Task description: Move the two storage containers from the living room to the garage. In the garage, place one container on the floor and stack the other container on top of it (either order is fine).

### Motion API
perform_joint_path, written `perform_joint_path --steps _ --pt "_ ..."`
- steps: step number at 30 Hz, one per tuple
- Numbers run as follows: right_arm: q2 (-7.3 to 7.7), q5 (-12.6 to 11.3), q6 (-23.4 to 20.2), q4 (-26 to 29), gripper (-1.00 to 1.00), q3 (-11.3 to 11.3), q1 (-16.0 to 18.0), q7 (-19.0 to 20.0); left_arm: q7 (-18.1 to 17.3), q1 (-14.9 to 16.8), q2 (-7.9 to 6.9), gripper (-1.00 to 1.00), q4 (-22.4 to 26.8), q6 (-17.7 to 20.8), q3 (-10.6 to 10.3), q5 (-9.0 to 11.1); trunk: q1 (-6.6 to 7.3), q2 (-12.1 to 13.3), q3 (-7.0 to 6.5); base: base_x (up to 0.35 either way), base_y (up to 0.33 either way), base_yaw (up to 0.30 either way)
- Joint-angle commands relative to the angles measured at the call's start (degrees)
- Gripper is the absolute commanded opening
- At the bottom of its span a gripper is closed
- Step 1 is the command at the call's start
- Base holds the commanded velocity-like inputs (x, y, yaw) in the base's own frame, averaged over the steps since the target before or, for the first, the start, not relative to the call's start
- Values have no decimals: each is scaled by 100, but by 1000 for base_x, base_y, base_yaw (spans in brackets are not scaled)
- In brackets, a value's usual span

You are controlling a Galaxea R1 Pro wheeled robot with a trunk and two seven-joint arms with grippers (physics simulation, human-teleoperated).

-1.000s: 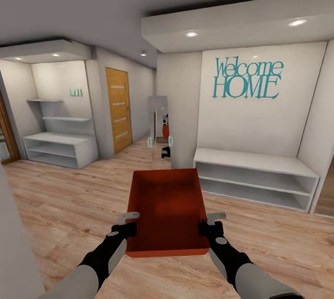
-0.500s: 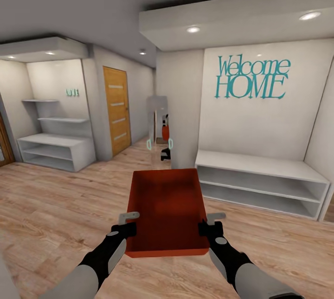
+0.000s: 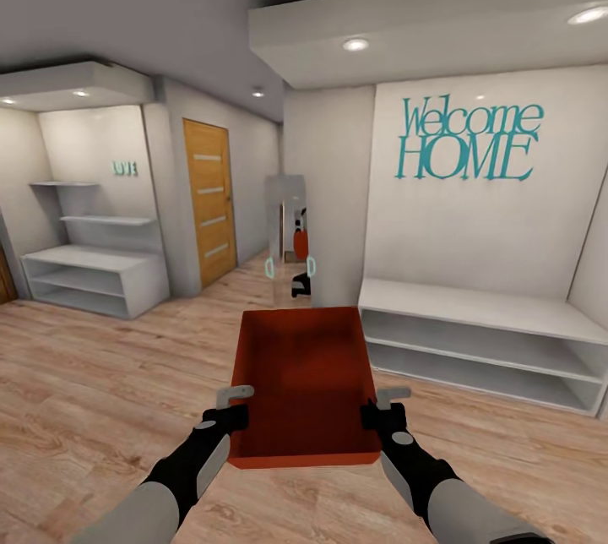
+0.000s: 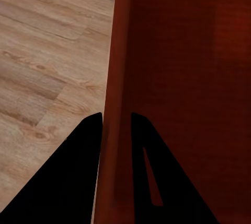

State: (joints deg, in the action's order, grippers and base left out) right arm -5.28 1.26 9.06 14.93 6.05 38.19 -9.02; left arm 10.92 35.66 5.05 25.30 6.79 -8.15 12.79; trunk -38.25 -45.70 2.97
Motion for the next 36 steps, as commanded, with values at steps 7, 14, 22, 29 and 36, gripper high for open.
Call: perform_joint_path --steps 7,14,22,29,36 --pt "1 -176 -7 -8 -100 -87 11 50 472 3 -57 -100 27 -311 270 -66 -5 -8 9 322 0 0" --pt "1 -179 -10 -8 -100 -89 10 50 473 3 -57 -100 27 -310 270 -66 -5 -8 9 322 0 33" --pt "1 -179 -18 -8 -100 -96 9 46 472 3 -57 -100 27 -310 272 -66 -5 -8 9 322 0 235" --pt "1 -179 -19 -8 -100 -96 11 41 472 3 -57 -100 27 -310 270 -66 -5 -8 9 322 0 267" --pt "1 -179 -19 -8 -100 -96 9 41 472 3 -57 -100 27 -310 271 -66 -5 -8 9 322 0 268"
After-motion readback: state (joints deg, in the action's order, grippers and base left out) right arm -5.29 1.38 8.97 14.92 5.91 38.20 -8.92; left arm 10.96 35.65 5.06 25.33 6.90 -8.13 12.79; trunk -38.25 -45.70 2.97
